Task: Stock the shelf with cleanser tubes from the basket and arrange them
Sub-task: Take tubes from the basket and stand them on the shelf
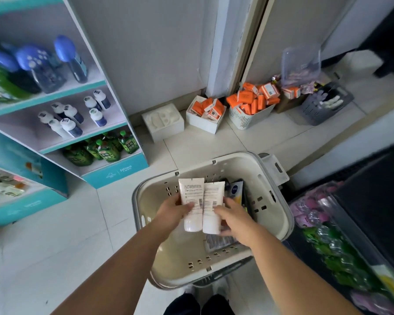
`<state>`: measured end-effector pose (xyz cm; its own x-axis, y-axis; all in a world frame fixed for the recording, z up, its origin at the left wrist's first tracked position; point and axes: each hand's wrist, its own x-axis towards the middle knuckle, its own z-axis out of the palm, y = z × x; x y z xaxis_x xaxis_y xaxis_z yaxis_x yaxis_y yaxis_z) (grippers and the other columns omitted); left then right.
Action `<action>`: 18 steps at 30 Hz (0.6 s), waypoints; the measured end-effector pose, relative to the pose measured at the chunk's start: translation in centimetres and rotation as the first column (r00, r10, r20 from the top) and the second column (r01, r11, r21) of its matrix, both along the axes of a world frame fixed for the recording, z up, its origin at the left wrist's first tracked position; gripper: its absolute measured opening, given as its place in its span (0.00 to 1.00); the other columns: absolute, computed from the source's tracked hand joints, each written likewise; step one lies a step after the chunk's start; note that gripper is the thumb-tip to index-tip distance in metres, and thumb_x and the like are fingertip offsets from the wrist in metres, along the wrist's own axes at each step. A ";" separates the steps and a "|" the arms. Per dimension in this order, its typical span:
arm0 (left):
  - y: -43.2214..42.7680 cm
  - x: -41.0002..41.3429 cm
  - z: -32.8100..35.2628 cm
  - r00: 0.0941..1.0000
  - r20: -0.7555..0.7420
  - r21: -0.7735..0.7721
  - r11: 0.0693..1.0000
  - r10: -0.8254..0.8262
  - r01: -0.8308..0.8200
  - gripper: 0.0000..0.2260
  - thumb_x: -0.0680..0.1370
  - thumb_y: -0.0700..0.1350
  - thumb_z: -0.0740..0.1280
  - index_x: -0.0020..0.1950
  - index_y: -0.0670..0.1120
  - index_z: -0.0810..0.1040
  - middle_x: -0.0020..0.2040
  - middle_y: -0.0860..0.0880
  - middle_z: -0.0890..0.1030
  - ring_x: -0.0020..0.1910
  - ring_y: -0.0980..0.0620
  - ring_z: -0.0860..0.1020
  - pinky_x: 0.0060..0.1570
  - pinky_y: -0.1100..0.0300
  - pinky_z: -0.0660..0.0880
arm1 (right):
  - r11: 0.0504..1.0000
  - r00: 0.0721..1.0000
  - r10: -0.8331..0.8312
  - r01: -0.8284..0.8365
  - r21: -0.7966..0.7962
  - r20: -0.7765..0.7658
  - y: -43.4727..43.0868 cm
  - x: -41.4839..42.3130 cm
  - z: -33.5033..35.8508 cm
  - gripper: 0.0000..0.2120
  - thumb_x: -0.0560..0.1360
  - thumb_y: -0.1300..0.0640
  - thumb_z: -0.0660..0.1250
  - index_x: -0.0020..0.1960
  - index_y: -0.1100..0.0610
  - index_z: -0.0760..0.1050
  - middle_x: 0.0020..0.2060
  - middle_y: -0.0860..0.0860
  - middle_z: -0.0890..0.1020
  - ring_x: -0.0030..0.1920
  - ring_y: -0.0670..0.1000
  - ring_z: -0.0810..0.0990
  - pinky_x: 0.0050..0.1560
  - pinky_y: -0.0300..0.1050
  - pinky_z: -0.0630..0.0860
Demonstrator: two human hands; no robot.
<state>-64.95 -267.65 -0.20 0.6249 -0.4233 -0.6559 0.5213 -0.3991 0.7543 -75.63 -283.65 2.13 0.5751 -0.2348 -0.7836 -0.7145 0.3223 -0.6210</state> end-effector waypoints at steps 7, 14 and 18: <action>-3.2 0.0 8.3 0.981 -0.146 -0.379 0.923 -0.130 0.066 0.18 0.76 0.34 0.66 0.66 0.42 0.73 0.60 0.42 0.81 0.58 0.43 0.80 0.54 0.53 0.79 | 0.946 0.928 -0.289 0.240 0.217 0.237 -2.9 -4.1 6.3 0.18 0.77 0.65 0.62 0.61 0.47 0.75 0.58 0.55 0.82 0.59 0.60 0.79 0.57 0.68 0.75; -9.2 -4.1 16.2 0.899 -0.142 -0.557 0.784 -0.414 0.273 0.24 0.75 0.44 0.68 0.70 0.48 0.65 0.64 0.43 0.79 0.61 0.42 0.78 0.63 0.40 0.70 | 0.849 0.716 -0.526 0.404 0.341 0.460 -5.7 -10.5 13.6 0.26 0.71 0.64 0.63 0.68 0.52 0.70 0.64 0.57 0.78 0.64 0.61 0.76 0.59 0.62 0.73; -13.2 -9.4 20.6 0.846 -0.113 -0.595 0.718 -0.521 0.363 0.21 0.79 0.49 0.63 0.71 0.46 0.65 0.59 0.43 0.81 0.51 0.47 0.83 0.43 0.52 0.80 | 0.789 0.611 -0.614 0.498 0.359 0.500 -6.7 -16.1 18.2 0.24 0.72 0.59 0.61 0.68 0.54 0.71 0.60 0.57 0.80 0.56 0.57 0.79 0.48 0.53 0.76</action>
<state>-74.36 -280.80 20.36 0.1193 -0.9325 -0.3409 0.5909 -0.2092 0.7792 -91.69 -290.30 20.33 0.7162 -0.5615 -0.4143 0.1057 0.6742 -0.7310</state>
